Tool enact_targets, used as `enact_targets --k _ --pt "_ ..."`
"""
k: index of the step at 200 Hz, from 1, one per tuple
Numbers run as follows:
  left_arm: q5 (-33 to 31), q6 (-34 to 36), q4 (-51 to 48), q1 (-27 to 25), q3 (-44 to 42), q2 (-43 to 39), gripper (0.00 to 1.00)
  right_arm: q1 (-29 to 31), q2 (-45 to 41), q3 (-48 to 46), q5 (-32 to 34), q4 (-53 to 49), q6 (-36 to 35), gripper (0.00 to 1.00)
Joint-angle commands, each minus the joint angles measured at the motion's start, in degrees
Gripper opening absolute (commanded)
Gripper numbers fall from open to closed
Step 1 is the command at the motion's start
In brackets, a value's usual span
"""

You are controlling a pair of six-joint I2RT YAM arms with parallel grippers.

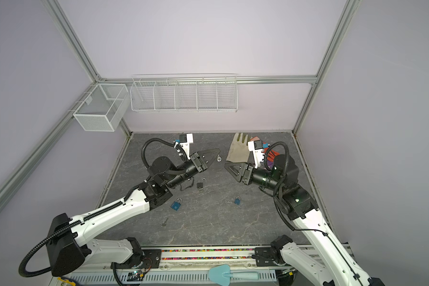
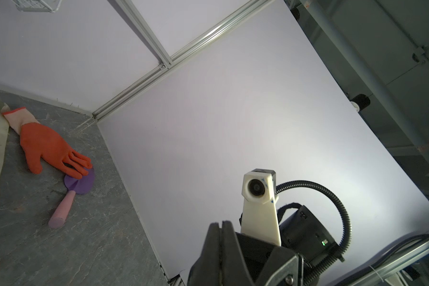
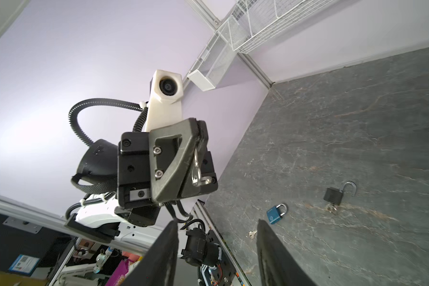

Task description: Unlock with the key

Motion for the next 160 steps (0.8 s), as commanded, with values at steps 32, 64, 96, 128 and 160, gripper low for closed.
enact_targets --k 32,64,96,128,160 --pt "3.2 11.2 0.1 -1.9 3.1 0.0 0.00 1.1 1.3 -1.4 -5.7 13.3 5.2 0.52" --pt "3.3 10.5 3.6 -2.3 2.6 0.2 0.00 1.5 1.8 -2.8 -5.3 16.1 6.6 0.48" --pt "2.5 9.8 5.1 -2.8 2.7 0.6 0.00 2.7 2.2 -2.9 -5.8 17.1 6.0 0.44" --pt "2.2 8.4 7.3 -3.1 2.8 0.8 0.00 2.8 2.0 -3.6 -5.6 18.4 5.9 0.39" --pt "1.8 8.1 7.2 -3.2 2.5 0.5 0.00 2.8 1.1 -4.2 -4.3 20.0 6.1 0.35"
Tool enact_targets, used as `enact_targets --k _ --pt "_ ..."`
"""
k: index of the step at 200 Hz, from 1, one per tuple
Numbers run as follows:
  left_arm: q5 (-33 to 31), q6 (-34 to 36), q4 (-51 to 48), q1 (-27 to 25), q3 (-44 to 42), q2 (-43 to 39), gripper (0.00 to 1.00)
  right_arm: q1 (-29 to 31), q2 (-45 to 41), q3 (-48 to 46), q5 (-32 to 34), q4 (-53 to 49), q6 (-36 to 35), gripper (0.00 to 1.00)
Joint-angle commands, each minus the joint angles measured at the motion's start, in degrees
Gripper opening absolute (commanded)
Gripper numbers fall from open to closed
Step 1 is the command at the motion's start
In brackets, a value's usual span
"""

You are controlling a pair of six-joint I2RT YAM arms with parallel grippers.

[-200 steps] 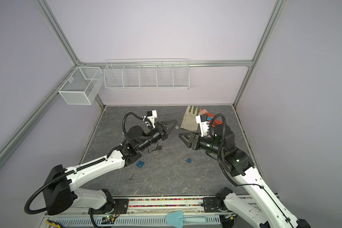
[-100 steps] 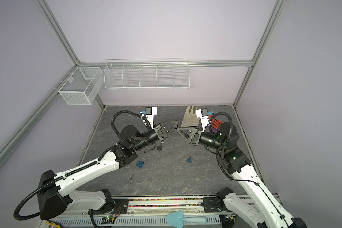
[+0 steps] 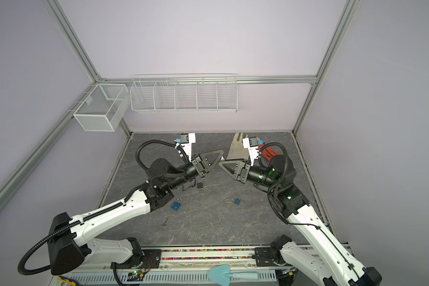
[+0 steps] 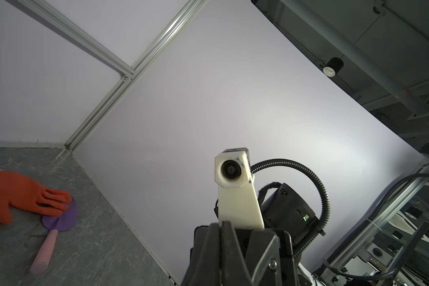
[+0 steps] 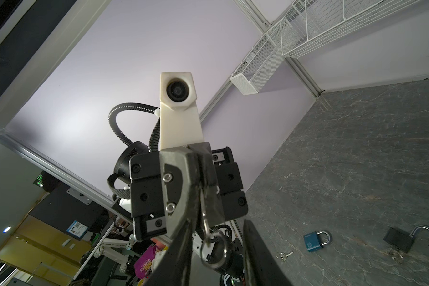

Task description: Unlock with the key

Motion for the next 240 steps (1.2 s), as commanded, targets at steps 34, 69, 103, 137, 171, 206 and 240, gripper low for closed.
enact_targets --k 34,69,103,137,171,206,240 --pt "-0.5 -0.9 2.3 -0.7 1.1 0.2 0.00 0.3 -0.8 -1.1 0.5 5.5 1.1 0.30" --pt "-0.5 -0.7 2.8 -0.7 1.0 0.4 0.00 0.3 -0.2 -0.8 0.4 6.5 1.7 0.27" --pt "-1.3 -0.5 2.9 -0.7 0.6 0.1 0.00 0.3 0.0 -0.8 0.7 5.9 1.6 0.24" --pt "-2.3 -0.3 2.7 -0.7 0.2 -0.2 0.00 0.3 0.2 -0.9 0.7 5.8 1.8 0.19" --pt "-2.8 -0.2 2.4 -0.7 0.0 -0.3 0.00 0.3 0.1 -0.8 1.0 5.7 1.7 0.16" --pt "-3.1 0.2 2.5 -0.7 0.1 -0.4 0.00 0.3 -0.1 -0.6 1.1 5.1 1.5 0.12" --pt "-3.5 0.3 2.2 -0.7 -0.2 -0.6 0.00 0.3 -0.4 -0.2 1.6 3.7 0.8 0.07"
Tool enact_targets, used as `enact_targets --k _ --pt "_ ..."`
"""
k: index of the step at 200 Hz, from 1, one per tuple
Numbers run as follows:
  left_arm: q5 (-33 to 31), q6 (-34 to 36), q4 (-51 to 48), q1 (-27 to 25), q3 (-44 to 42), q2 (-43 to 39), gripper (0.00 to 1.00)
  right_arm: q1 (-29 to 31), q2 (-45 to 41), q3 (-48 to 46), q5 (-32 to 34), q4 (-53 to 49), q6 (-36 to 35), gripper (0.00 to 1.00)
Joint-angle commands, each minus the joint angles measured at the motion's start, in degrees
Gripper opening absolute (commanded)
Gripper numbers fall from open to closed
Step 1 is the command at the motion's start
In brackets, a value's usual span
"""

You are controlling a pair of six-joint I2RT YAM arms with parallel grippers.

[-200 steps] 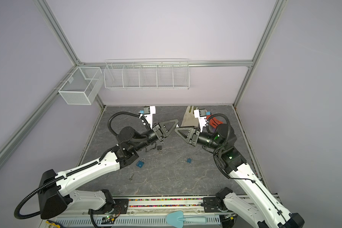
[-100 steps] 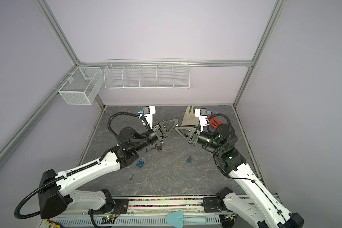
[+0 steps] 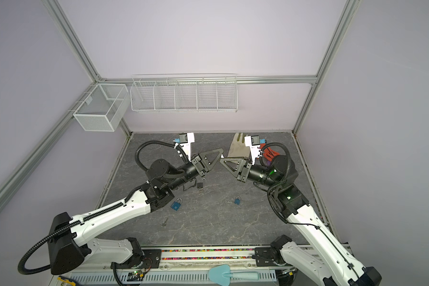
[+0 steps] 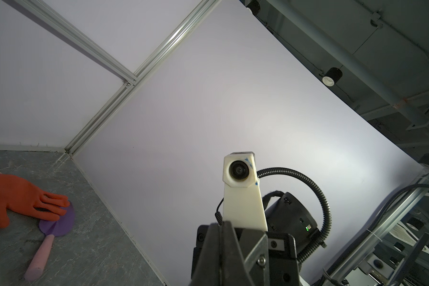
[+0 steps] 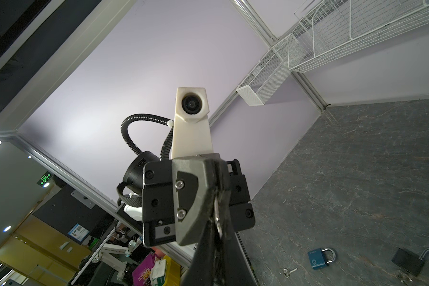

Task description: Unlock with the key

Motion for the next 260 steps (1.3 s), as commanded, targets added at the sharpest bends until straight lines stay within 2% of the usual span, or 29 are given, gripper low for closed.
enact_targets --k 1,43,65,86,130,168,190,215,233,260 --pt "-1.0 1.1 1.3 -0.2 -0.2 -0.6 0.00 0.3 -0.4 0.2 0.8 -0.6 -0.4 0.07" --pt "-1.6 1.5 0.3 -0.2 -0.3 -1.2 0.00 0.2 -0.3 1.5 2.3 -5.8 -2.9 0.06" --pt "-3.4 1.7 1.9 -0.2 -1.4 -1.9 0.28 0.1 -0.7 1.6 2.3 -8.0 -5.6 0.06" --pt "-5.3 2.9 0.3 -0.1 -2.0 -3.7 0.42 0.0 -1.5 1.3 2.9 -11.2 -9.5 0.06" --pt "-11.1 7.8 -14.9 0.0 -0.8 -8.1 0.48 -0.3 -3.7 2.9 5.2 -24.9 -20.7 0.06" --pt "-14.2 11.1 -27.5 0.1 1.1 -9.0 0.48 -0.3 -5.3 3.4 8.4 -35.8 -27.8 0.06" --pt "-11.5 11.4 -27.9 0.1 0.9 -7.9 0.42 -0.3 -6.5 2.5 8.1 -36.7 -29.3 0.06" --pt "0.4 11.9 -23.3 0.1 1.0 -5.3 0.42 -0.3 -5.9 3.6 3.9 -37.4 -30.6 0.06" --pt "3.7 12.6 -24.7 0.3 1.7 -4.5 0.39 -0.3 -5.5 4.5 1.1 -37.2 -30.7 0.06" --pt "11.1 10.8 -19.0 0.9 0.4 -4.1 0.35 -0.3 -5.0 5.5 -0.8 -35.9 -29.5 0.06"
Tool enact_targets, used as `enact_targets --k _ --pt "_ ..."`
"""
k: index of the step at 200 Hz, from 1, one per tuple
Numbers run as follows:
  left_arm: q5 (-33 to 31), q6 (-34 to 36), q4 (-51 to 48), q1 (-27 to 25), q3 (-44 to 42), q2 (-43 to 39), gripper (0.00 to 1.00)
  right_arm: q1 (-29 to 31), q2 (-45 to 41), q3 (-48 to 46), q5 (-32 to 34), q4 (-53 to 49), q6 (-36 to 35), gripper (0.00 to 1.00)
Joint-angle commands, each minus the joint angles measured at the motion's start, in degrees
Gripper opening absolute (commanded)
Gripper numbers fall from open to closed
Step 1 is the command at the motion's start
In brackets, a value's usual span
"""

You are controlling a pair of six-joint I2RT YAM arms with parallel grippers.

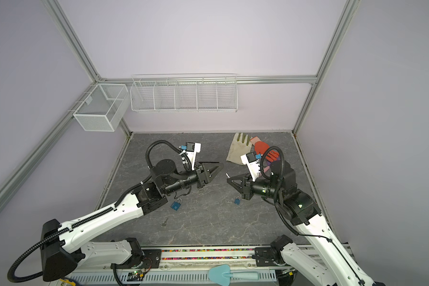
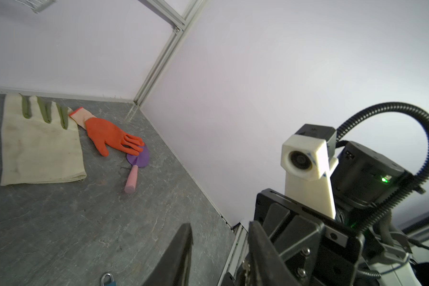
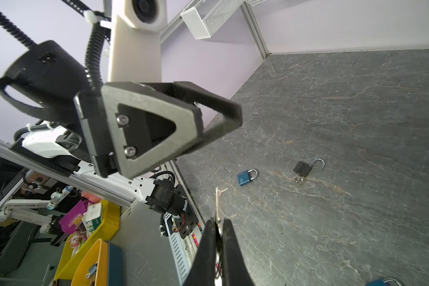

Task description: Unlock with the key

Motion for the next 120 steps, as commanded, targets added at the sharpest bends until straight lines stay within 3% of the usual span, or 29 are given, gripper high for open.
enact_targets --k 1,47,120 --pt "9.0 0.1 5.0 0.6 0.9 0.2 0.35 -0.2 0.3 2.0 -4.1 1.2 -0.6 0.06" --pt "14.3 -3.4 10.7 0.8 0.1 1.7 0.24 -0.2 1.9 2.8 -6.6 5.4 2.9 0.06" --pt "12.7 -3.1 7.4 1.1 0.1 1.4 0.12 -0.5 2.4 2.9 -7.3 8.4 5.0 0.06"
